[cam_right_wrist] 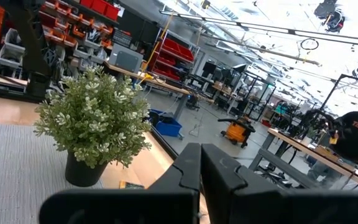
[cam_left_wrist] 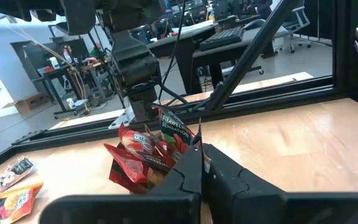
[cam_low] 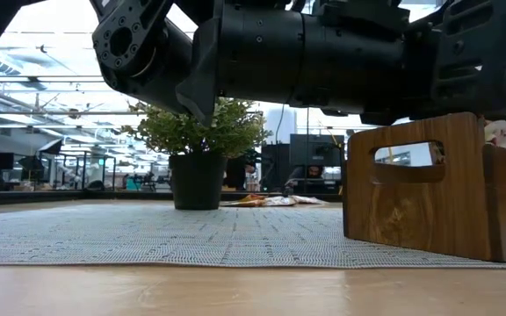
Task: Pick & Place Tea
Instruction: Put the apple tea sachet into the brown organizer
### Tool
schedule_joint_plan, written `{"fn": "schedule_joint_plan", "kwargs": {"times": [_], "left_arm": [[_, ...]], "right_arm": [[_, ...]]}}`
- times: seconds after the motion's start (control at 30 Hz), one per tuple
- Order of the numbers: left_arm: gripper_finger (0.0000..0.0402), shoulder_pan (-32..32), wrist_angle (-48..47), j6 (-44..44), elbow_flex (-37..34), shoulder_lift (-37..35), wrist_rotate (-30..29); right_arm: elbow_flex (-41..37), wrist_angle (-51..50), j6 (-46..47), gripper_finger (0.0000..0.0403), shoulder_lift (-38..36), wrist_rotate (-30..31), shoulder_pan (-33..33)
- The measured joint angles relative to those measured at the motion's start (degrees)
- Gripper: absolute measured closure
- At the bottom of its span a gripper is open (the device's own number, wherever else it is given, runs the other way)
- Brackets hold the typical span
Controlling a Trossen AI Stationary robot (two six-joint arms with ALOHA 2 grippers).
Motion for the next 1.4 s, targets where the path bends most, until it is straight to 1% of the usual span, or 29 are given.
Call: {"fn": "schedule_joint_plan", "kwargs": {"times": [0.33,0.47,0.67,0.77,0.83,0.9,0.97,1.03,1.07,1.1,1.17,1.2,1.23,1.3,1.33,1.4], "left_arm": [[0.0317,0.0,0.0,-0.9,0.0,0.0,-1.8],[0.0296,0.0,0.7,0.9,0.0,0.0,-1.8],[0.0278,-1.2,10.6,9.3,0.0,0.0,-2.0],[0.0278,-2.3,16.5,13.6,0.0,0.0,-3.6],[0.0279,-3.2,20.0,17.0,0.0,-0.3,-5.7],[0.0279,-4.4,20.5,22.2,0.0,-1.3,-8.9],[0.0279,-6.0,19.8,28.2,-0.1,-3.5,-13.0],[0.0279,-7.6,19.1,33.3,0.0,-6.2,-17.9],[0.0279,-8.4,18.7,35.2,0.0,-7.7,-20.9],[0.0279,-9.0,17.9,36.1,0.0,-9.0,-23.3],[0.0279,-10.1,15.2,37.5,0.0,-12.1,-28.9],[0.0279,-10.4,13.0,37.6,0.0,-13.3,-31.1],[0.0279,-10.7,10.8,37.7,0.0,-14.8,-33.6],[0.0279,-11.1,5.1,36.5,0.0,-17.0,-37.7],[0.0279,-11.1,2.1,34.8,0.0,-17.8,-39.3],[0.0279,-11.0,-3.6,31.1,0.0,-19.2,-41.4]], "right_arm": [[0.0,0.0,0.1,0.0403,0.0,0.0,0.0],[0.0,0.0,0.1,0.0403,0.0,0.0,0.0],[0.0,0.0,0.2,0.0403,0.0,0.0,0.0],[0.0,0.0,0.2,0.0403,0.0,0.0,0.0],[0.0,0.0,0.2,0.0403,0.0,-0.1,0.3],[0.0,0.0,0.1,0.0403,0.0,-1.0,1.2],[0.5,-0.7,0.0,0.0403,0.0,-4.8,3.0],[3.8,-6.1,0.8,0.0403,0.0,-7.4,5.4],[6.6,-11.1,2.2,0.0403,0.3,-7.6,6.5],[9.8,-18.2,4.5,0.0403,0.8,-7.6,7.5],[17.6,-35.6,12.1,0.0403,3.2,-8.5,8.8],[21.7,-45.1,17.8,0.0403,4.8,-10.9,9.2],[25.8,-54.1,24.1,0.0403,6.8,-14.6,9.3],[33.1,-68.1,35.6,0.0403,11.5,-25.6,8.8],[35.7,-73.2,39.8,0.0403,14.1,-30.7,8.4],[39.1,-80.7,45.1,0.0403,19.9,-36.9,8.1]]}}
